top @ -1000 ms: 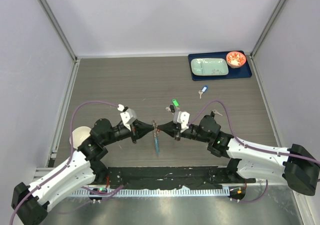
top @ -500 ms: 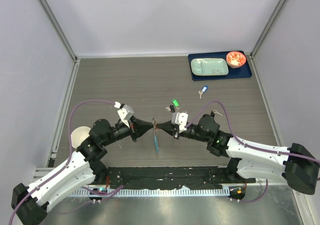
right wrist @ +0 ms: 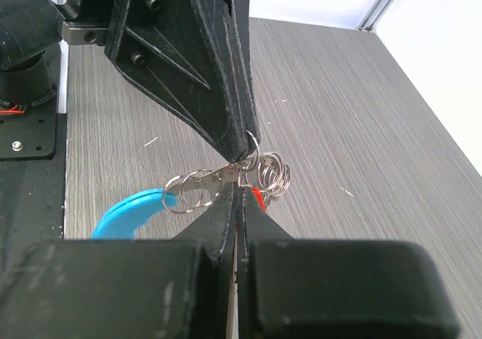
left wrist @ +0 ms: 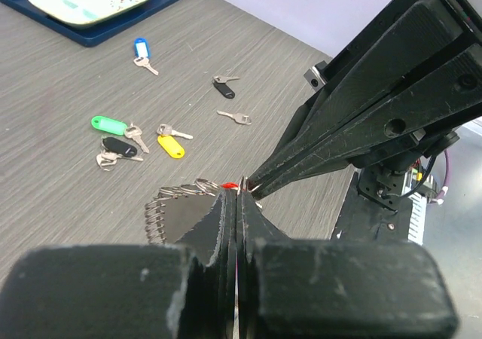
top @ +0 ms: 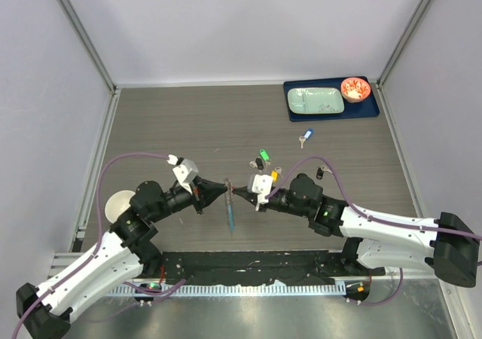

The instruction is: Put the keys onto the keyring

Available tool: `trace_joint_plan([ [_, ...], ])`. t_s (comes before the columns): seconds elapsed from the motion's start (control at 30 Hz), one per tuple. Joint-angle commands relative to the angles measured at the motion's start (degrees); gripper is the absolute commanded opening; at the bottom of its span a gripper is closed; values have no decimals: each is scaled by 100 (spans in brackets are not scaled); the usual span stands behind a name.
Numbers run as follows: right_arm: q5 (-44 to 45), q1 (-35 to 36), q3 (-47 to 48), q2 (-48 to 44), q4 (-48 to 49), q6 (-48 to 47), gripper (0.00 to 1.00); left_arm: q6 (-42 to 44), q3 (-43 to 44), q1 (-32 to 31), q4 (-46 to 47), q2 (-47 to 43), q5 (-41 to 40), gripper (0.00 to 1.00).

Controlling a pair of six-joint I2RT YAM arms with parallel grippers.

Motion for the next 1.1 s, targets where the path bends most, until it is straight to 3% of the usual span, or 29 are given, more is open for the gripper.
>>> trace_joint_plan([
  [0.0, 253, 52, 114, -117, -538, -42, 1, 484, 519, 52, 78, -301, -518, 0],
  [0.5, -204, 34, -114, -249, 315, 679, 1, 344, 71, 52, 596, -397, -272, 0],
  [0.7, -81, 25, 78, -196, -97, 687, 1, 563, 246, 52, 193, -424, -211, 0],
  [0.93, 51, 25, 712, -12, -1529, 512, 1, 1082, 729, 52, -984, -371, -220, 0],
  [1.0, 173, 25, 782, 6, -1583, 564, 4, 1152, 817, 52, -1134, -301, -202, 0],
  [1.07, 227, 25, 826, -2, -1583, 625, 17, 1126, 774, 52, -1074, -231, -150, 0],
])
